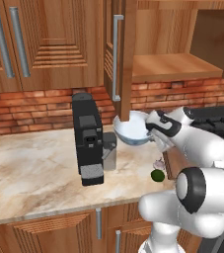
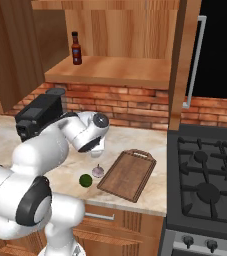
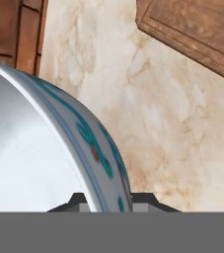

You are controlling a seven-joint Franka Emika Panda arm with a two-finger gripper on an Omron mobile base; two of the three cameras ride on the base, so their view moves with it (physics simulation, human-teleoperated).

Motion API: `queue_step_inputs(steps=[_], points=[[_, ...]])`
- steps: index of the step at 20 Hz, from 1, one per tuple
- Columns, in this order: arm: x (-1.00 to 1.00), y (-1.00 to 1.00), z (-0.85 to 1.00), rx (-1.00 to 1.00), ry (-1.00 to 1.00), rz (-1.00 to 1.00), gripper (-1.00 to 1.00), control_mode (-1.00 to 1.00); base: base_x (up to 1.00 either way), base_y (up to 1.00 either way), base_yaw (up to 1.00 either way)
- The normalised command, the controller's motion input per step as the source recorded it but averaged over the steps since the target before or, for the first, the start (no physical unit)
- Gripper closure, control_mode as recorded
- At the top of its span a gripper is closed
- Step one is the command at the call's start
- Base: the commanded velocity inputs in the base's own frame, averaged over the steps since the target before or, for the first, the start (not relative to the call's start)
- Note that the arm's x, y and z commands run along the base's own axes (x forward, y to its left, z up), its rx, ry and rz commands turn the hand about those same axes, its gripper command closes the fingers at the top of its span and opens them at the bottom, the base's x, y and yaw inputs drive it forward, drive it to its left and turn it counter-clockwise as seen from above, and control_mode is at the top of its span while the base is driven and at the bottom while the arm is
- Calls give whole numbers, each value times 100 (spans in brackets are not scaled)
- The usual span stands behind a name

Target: Open the cabinet. Place the bowl and condiment on the counter. Then place the lime and garlic on the cutting board.

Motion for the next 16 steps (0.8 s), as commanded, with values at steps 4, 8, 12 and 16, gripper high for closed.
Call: queue_step_inputs(steps=[4,8,12,16], points=[[34,10,-25,1,7,2,100,-100,0,0,0],[40,8,-24,0,5,1,100,-100,0,0,0],[42,5,-24,1,3,1,100,-100,0,0,0],[37,2,-24,0,0,1,100,-100,0,0,0]])
